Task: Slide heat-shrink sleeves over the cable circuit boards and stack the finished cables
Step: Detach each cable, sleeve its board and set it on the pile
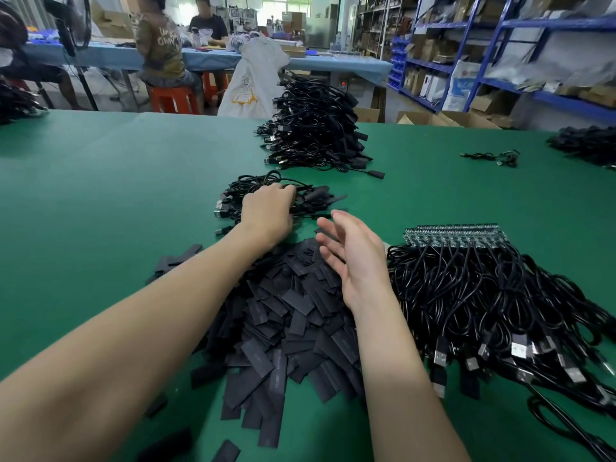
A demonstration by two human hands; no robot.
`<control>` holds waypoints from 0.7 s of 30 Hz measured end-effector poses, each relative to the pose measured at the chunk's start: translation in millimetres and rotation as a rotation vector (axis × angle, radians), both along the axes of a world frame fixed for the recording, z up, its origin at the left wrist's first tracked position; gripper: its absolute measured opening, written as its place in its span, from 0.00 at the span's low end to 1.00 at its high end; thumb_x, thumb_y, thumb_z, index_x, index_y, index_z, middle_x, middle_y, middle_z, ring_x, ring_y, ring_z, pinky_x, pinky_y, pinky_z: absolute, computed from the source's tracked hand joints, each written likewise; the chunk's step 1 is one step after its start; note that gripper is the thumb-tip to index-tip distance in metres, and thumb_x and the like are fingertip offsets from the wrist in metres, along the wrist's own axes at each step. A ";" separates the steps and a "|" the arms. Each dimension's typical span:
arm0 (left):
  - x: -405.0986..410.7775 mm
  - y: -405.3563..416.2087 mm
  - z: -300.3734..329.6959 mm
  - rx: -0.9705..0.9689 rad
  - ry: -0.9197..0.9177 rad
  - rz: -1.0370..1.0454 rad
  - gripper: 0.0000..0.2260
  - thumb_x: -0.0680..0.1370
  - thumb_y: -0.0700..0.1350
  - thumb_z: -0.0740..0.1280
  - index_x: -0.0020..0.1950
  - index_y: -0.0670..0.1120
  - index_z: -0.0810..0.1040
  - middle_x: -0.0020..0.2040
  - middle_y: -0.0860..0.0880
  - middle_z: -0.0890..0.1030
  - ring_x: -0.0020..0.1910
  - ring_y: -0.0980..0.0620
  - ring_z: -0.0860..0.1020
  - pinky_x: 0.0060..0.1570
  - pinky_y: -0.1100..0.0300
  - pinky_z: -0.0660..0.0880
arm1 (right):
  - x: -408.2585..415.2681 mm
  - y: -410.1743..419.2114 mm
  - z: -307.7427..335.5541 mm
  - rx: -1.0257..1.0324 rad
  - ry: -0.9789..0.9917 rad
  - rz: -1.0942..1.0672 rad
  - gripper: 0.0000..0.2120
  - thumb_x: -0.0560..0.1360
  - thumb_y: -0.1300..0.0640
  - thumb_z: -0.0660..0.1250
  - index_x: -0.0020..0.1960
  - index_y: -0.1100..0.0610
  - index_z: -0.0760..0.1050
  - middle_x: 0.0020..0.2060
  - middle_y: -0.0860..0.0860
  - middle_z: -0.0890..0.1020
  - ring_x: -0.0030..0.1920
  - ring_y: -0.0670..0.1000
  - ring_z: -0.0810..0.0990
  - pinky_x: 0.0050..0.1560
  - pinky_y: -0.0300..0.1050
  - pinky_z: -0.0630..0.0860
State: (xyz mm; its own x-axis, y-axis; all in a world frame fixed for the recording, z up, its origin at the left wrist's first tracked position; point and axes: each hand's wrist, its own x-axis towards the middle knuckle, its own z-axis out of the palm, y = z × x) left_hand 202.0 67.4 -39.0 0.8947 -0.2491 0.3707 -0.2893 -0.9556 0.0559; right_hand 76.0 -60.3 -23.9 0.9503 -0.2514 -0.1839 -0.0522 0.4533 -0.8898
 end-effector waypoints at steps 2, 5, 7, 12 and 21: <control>-3.8 3.2 0.0 0.019 -0.015 -0.006 0.09 0.78 0.43 0.66 0.58 0.46 0.75 0.52 0.45 0.79 0.53 0.40 0.79 0.42 0.51 0.71 | -0.5 -0.2 0.8 -0.004 0.001 0.003 0.07 0.81 0.56 0.68 0.58 0.55 0.80 0.43 0.49 0.88 0.37 0.45 0.83 0.38 0.37 0.80; -8.5 5.0 0.8 0.019 -0.003 -0.042 0.11 0.78 0.43 0.65 0.60 0.45 0.72 0.51 0.44 0.79 0.50 0.39 0.78 0.40 0.51 0.69 | -1.5 -1.0 3.1 -0.006 0.000 0.006 0.08 0.81 0.56 0.67 0.59 0.56 0.80 0.43 0.49 0.88 0.37 0.45 0.83 0.38 0.37 0.80; -10.2 6.1 0.6 -0.006 0.025 -0.064 0.13 0.78 0.40 0.65 0.61 0.43 0.69 0.49 0.43 0.78 0.49 0.38 0.78 0.39 0.50 0.69 | -1.9 -1.7 4.4 -0.008 -0.002 0.007 0.08 0.81 0.56 0.67 0.59 0.56 0.80 0.41 0.48 0.88 0.36 0.45 0.83 0.38 0.37 0.80; -10.6 12.1 -1.0 -0.064 0.140 -0.119 0.10 0.78 0.36 0.63 0.58 0.40 0.70 0.50 0.42 0.74 0.52 0.38 0.75 0.44 0.47 0.72 | -2.3 -3.3 6.3 -0.020 -0.008 0.008 0.08 0.81 0.56 0.67 0.58 0.57 0.80 0.41 0.48 0.88 0.37 0.46 0.83 0.39 0.37 0.80; -8.8 12.7 1.7 -0.063 0.280 -0.118 0.12 0.79 0.44 0.65 0.61 0.43 0.74 0.60 0.41 0.74 0.61 0.40 0.72 0.60 0.45 0.73 | -0.7 -6.8 6.4 -0.041 -0.015 0.025 0.07 0.81 0.57 0.67 0.57 0.56 0.81 0.40 0.48 0.88 0.36 0.45 0.83 0.38 0.37 0.80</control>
